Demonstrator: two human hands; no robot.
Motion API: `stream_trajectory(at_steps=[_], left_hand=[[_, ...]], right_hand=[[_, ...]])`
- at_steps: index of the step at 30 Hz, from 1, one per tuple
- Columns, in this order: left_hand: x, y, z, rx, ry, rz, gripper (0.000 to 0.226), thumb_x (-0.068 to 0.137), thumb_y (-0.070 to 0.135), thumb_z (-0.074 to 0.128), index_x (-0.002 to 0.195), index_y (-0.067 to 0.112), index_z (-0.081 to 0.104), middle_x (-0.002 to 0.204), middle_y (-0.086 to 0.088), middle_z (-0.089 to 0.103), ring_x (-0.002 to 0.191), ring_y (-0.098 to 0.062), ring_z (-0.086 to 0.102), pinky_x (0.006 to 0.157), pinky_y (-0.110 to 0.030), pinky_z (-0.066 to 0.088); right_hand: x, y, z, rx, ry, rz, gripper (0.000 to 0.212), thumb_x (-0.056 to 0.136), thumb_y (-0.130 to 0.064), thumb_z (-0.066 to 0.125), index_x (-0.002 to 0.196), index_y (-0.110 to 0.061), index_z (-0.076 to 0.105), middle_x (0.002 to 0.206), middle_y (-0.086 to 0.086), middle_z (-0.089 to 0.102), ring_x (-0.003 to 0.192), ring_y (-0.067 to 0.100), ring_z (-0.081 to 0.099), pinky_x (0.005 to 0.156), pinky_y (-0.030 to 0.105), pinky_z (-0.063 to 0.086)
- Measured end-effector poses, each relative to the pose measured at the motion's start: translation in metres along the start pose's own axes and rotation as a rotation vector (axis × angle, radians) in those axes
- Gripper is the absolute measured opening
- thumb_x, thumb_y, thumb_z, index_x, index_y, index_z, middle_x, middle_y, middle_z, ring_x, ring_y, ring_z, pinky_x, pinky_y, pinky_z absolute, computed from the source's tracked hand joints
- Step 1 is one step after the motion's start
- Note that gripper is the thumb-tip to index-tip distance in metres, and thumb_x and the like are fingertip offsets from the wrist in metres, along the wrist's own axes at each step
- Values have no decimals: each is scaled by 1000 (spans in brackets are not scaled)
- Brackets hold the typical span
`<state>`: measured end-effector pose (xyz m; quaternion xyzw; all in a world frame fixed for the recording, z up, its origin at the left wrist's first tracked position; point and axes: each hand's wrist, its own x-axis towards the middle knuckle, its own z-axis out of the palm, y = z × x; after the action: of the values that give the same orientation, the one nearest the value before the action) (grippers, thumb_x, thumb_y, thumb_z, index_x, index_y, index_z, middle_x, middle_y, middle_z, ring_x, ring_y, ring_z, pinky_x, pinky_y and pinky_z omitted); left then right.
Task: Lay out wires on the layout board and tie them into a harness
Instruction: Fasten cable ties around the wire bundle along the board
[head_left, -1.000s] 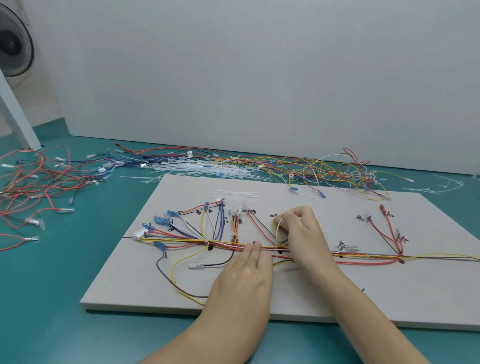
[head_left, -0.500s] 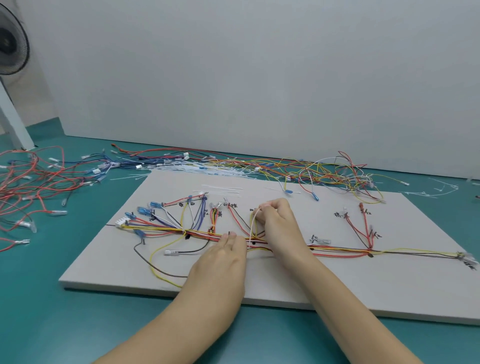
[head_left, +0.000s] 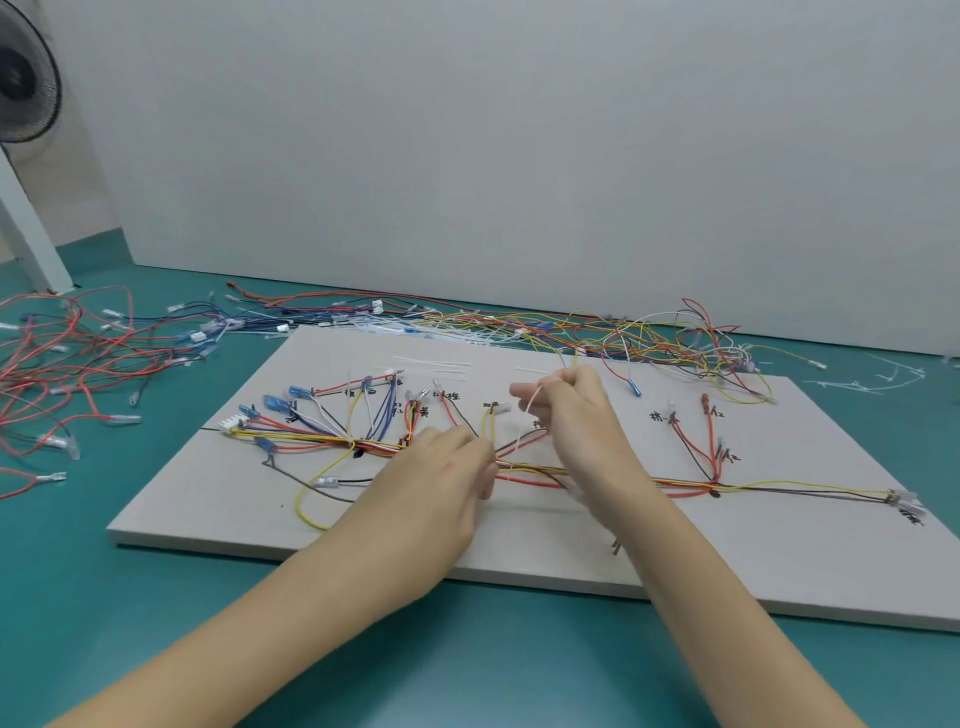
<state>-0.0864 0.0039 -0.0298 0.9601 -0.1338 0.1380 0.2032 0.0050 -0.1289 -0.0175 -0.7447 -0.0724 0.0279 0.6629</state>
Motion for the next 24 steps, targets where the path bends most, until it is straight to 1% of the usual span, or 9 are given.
stream_trajectory(at_steps=[2,5,8,10,13,16,19,22,24], left_hand=[[4,1,0,-109,-19,33,22,103,24,36,83,23,45,89,6,46,90,-15,44,81,-29,35],[10,0,3,-254,-26,11,25,103,21,38,81,21,49,80,5,53,79,-10,48,73,-26,36],[13,1,9,-309,-45,-11,24,102,22,41,81,22,52,70,8,54,68,-7,48,65,-23,37],[12,3,14,-338,-61,-10,24,102,24,43,81,23,55,63,9,49,62,-5,45,58,-18,32],[9,5,19,-399,-73,-9,24,101,27,46,87,24,64,59,10,48,59,-5,43,55,-19,32],[5,5,22,-449,-76,8,21,99,26,51,96,24,71,63,20,54,61,-2,47,58,-14,31],[2,7,23,-438,-74,37,19,98,25,55,100,25,73,73,20,61,68,0,51,62,-11,33],[2,7,24,-428,-74,52,16,95,25,58,97,26,74,77,20,63,76,1,55,65,-9,34],[2,7,25,-430,-76,64,16,94,23,59,96,25,75,83,19,66,82,1,58,68,-8,36]], right_hand=[[-4,-9,-13,128,-71,27,12,101,-12,30,91,-15,35,83,16,74,69,24,68,63,26,53],[-12,-13,-29,47,-147,93,11,103,-18,27,95,-15,33,66,17,70,47,30,64,53,32,53],[-19,-9,-39,-28,-142,160,13,104,-22,28,97,-15,37,55,16,64,36,27,57,35,23,42],[-21,-6,-43,-59,-140,184,13,103,-22,29,101,-16,40,52,13,62,30,22,48,32,19,34],[-19,-2,-48,-128,-85,199,11,101,-24,34,102,-19,44,48,5,58,28,13,36,33,13,24],[-17,2,-51,-211,-67,207,12,101,-24,34,101,-19,44,46,1,56,29,11,35,33,14,24],[-15,6,-53,-204,-24,223,12,101,-23,32,97,-18,42,45,2,58,31,14,43,33,17,29],[-10,7,-56,-146,82,181,13,102,-18,30,94,-16,41,51,3,64,39,16,55,41,25,40],[-6,7,-59,-80,154,146,13,101,-16,32,92,-15,42,53,1,65,41,15,55,42,24,45]])
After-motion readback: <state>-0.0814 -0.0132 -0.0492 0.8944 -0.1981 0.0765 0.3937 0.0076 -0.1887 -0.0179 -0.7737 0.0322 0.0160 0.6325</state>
